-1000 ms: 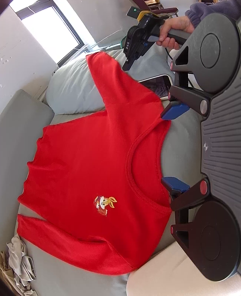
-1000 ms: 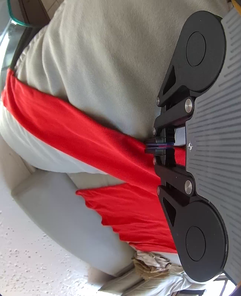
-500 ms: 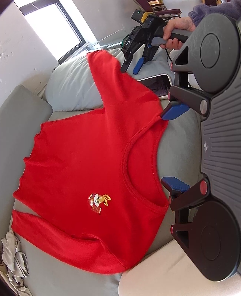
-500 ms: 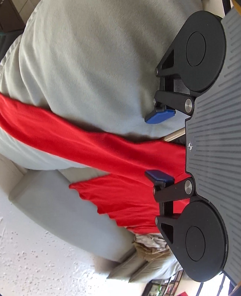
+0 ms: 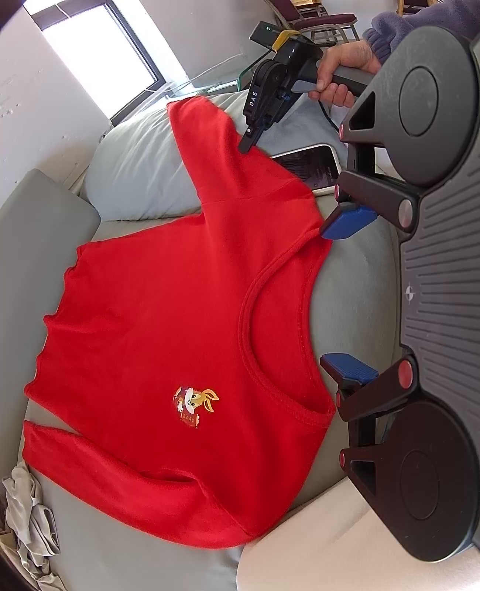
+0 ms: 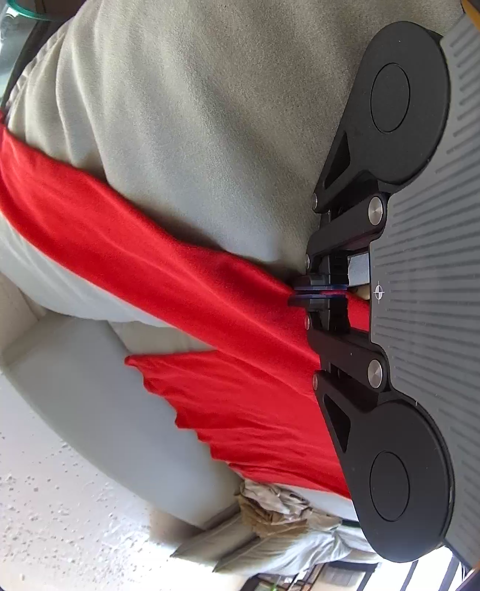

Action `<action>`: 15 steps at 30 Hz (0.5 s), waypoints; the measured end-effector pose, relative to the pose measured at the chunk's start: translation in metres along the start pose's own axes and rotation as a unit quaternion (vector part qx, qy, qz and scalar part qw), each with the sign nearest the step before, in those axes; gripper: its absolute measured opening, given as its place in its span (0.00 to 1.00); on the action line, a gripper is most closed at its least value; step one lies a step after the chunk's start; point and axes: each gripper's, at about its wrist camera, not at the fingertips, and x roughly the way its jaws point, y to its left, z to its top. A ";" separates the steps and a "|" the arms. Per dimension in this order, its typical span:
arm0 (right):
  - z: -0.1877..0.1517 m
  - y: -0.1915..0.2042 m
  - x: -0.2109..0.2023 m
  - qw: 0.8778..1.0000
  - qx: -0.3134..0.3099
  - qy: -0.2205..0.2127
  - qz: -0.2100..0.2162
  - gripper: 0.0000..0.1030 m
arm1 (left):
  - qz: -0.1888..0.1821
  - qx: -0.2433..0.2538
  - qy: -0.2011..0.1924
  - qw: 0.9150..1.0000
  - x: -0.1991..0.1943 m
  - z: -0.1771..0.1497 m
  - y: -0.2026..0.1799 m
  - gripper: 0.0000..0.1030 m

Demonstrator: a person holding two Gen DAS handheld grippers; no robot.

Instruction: Fold clothes

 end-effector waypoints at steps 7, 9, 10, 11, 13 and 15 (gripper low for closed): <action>-0.011 0.024 -0.034 0.999 -0.015 -0.045 -0.018 0.00 | -0.003 -0.005 0.002 1.000 0.001 0.001 0.004 0.64; -0.014 0.025 -0.034 0.999 -0.011 -0.033 -0.034 0.00 | -0.004 -0.006 0.004 1.000 0.002 0.001 0.005 0.64; -0.015 0.024 -0.033 0.999 -0.011 -0.026 -0.047 0.00 | -0.004 -0.006 0.004 1.000 0.002 0.001 0.005 0.64; -0.017 0.023 -0.033 0.998 -0.013 -0.021 -0.061 0.00 | -0.004 -0.005 0.004 1.000 0.002 0.000 0.005 0.64; -0.016 0.021 -0.034 0.997 0.003 -0.009 -0.072 0.01 | -0.003 -0.010 0.002 1.000 0.000 0.001 0.008 0.64; -0.015 0.020 -0.038 0.997 0.020 0.001 -0.078 0.05 | 0.002 -0.020 -0.001 1.000 -0.003 0.003 0.014 0.64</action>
